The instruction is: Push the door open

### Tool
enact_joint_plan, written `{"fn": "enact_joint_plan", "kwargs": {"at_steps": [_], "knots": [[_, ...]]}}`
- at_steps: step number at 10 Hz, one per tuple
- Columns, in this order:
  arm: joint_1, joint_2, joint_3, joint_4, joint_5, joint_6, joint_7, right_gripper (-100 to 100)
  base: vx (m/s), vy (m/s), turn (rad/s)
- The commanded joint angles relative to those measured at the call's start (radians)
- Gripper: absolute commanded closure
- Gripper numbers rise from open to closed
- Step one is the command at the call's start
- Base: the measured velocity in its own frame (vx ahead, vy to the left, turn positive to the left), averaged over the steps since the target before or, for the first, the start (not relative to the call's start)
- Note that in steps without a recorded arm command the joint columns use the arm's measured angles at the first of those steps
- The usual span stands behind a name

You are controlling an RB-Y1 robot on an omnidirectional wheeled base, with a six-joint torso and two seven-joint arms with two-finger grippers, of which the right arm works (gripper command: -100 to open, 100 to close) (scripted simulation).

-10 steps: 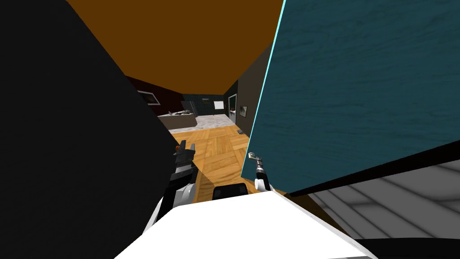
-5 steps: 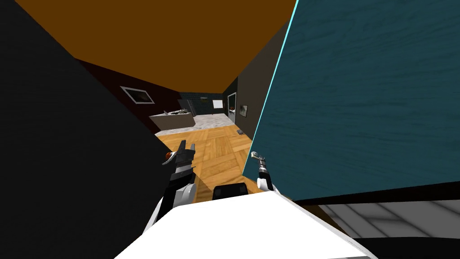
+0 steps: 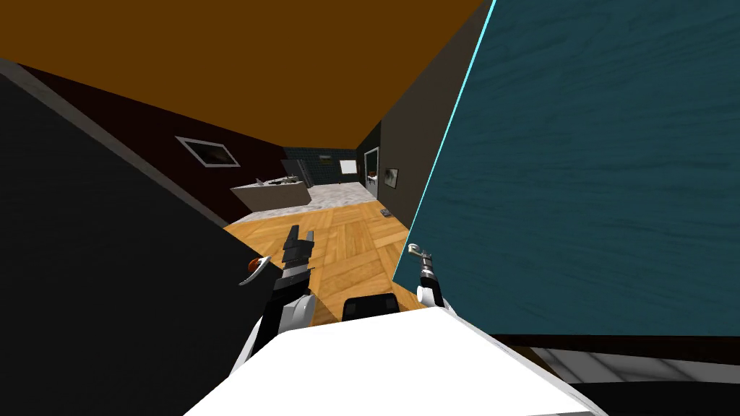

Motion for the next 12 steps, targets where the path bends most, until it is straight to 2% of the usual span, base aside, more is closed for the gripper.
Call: {"fn": "enact_joint_plan", "kwargs": {"at_steps": [1, 6, 12], "knots": [[-0.002, -0.005, -0.029, -0.012, -0.012, -0.004, 0.013, 100, 0.220, 0.013, -0.075], [-0.001, 0.011, -0.083, -0.013, -0.042, -0.006, 0.029, 100, 0.190, 0.000, -0.062], [0.000, 0.055, -0.134, -0.013, -0.071, -0.008, 0.045, 100, 0.185, 0.015, -0.065]]}}
